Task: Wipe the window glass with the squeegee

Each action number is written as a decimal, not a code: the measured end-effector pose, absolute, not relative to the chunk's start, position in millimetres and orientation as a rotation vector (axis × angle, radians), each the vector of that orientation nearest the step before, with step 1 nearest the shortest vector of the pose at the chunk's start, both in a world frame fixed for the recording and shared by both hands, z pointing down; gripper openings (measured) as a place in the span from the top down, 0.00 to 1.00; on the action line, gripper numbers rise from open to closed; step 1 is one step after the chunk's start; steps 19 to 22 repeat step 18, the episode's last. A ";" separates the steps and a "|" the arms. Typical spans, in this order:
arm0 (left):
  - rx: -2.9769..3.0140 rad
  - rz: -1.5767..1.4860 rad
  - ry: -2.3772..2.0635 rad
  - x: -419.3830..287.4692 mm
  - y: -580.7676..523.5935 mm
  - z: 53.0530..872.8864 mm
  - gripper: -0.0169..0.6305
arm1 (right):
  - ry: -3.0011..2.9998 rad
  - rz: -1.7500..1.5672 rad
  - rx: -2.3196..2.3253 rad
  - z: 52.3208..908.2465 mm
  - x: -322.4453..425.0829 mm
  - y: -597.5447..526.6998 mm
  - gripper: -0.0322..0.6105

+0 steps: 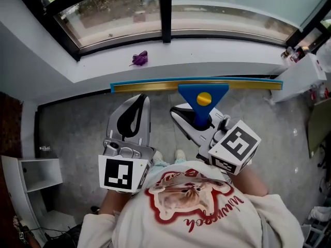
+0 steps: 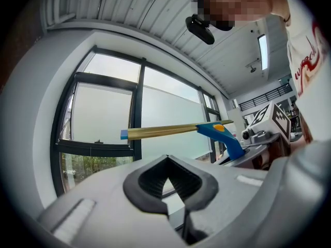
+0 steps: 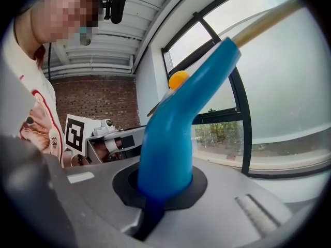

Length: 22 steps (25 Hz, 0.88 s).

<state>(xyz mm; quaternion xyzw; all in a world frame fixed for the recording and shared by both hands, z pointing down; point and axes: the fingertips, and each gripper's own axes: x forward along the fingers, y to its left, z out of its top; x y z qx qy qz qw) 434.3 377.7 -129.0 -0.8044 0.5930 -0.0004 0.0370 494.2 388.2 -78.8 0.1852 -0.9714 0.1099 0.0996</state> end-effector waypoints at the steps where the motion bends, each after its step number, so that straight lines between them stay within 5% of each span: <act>1: -2.468 0.003 1.819 432.8 378.3 -129.6 0.97 | -2.878 0.320 0.543 -78.1 493.7 390.0 0.91; 22: -2.496 0.042 1.798 419.1 363.8 -125.3 0.97 | -2.884 0.333 0.575 -73.0 487.0 381.9 0.91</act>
